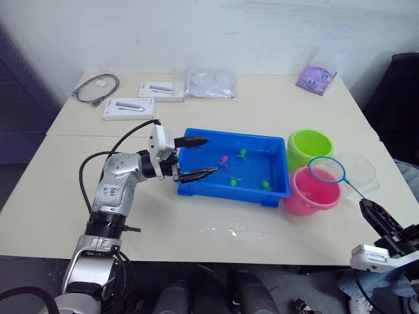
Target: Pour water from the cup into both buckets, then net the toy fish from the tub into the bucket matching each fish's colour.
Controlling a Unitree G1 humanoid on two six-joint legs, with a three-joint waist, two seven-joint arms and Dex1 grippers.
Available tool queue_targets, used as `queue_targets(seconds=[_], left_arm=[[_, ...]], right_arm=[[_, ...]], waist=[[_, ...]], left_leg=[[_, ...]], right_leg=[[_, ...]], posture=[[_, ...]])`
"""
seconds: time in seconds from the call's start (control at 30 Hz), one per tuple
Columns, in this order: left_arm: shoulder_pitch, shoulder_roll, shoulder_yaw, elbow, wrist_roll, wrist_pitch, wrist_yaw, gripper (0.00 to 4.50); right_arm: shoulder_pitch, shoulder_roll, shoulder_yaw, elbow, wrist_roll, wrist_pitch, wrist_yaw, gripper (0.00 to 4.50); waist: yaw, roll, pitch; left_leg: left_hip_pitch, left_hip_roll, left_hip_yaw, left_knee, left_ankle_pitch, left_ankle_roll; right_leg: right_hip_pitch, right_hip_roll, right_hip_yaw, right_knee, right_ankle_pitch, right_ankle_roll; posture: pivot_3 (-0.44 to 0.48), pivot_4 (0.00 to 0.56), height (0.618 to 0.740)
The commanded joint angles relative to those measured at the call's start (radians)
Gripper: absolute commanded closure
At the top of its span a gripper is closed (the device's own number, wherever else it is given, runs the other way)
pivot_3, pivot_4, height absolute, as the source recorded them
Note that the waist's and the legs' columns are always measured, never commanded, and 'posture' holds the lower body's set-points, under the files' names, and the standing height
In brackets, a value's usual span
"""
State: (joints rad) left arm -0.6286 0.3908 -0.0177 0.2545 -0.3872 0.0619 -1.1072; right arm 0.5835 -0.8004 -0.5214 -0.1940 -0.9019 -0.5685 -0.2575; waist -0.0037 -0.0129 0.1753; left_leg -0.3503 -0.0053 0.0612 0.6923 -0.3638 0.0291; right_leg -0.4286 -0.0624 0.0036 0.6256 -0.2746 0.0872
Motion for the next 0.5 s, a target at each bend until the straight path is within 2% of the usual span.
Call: queue_targets(seconds=[0.03, 0.1, 0.2, 0.27, 0.33, 0.5], left_arm=[[-0.005, -0.004, 0.013, -0.009, -0.007, -0.017, 0.001, 0.01], [0.002, 0.005, 0.017, -0.015, -0.007, -0.014, 0.003, 0.01], [0.019, 0.030, 0.030, -0.023, -0.008, -0.006, 0.003, 0.01], [0.043, 0.059, 0.056, -0.026, -0.017, 0.002, 0.005, 0.01], [0.059, 0.079, 0.072, -0.023, -0.020, 0.002, 0.006, 0.01], [0.101, 0.145, 0.147, 0.034, -0.009, -0.027, 0.036, 0.01]], right_arm=[[-0.005, -0.002, -0.058, -0.043, 0.091, -0.004, 0.026, 4.50], [-0.021, -0.017, -0.037, -0.076, 0.252, -0.024, 0.114, 4.50], [-0.068, -0.066, 0.069, -0.173, 0.626, 0.048, 0.355, 4.50], [-0.155, -0.092, 0.182, -0.296, 0.957, 0.235, 0.518, 4.50], [-0.230, -0.098, 0.239, -0.370, 1.149, 0.410, 0.607, 4.50], [-0.547, -0.079, 0.400, -0.431, 1.534, 0.922, 0.657, 4.50]], waist=[[0.000, 0.000, 0.000], [-0.001, 0.000, 0.000], [-0.011, 0.000, 0.000], [-0.025, -0.001, 0.001], [-0.028, -0.001, 0.001], [-0.023, -0.001, 0.001]], left_leg=[[0.000, 0.000, 0.000, 0.000, 0.000, 0.000], [0.000, 0.000, 0.000, 0.000, 0.000, 0.000], [0.001, 0.000, 0.000, 0.000, 0.000, 0.000], [0.002, 0.001, 0.000, 0.000, -0.001, 0.001], [0.004, 0.002, 0.000, 0.000, -0.001, 0.002], [0.003, 0.003, -0.004, 0.000, -0.001, 0.002]], right_leg=[[0.000, 0.000, 0.000, 0.000, 0.000, 0.000], [0.000, 0.000, 0.000, 0.000, 0.000, 0.000], [0.000, 0.000, 0.000, 0.000, 0.000, 0.000], [0.001, 0.000, 0.000, 0.001, 0.000, 0.000], [0.002, 0.001, 0.000, 0.002, 0.000, 0.000], [0.001, -0.003, -0.004, 0.002, 0.000, -0.001]], posture=[[0.000, 0.150, 0.740], [0.000, 0.150, 0.740], [0.000, 0.150, 0.740], [0.000, 0.150, 0.740], [0.000, 0.150, 0.740], [0.000, 0.150, 0.740]])
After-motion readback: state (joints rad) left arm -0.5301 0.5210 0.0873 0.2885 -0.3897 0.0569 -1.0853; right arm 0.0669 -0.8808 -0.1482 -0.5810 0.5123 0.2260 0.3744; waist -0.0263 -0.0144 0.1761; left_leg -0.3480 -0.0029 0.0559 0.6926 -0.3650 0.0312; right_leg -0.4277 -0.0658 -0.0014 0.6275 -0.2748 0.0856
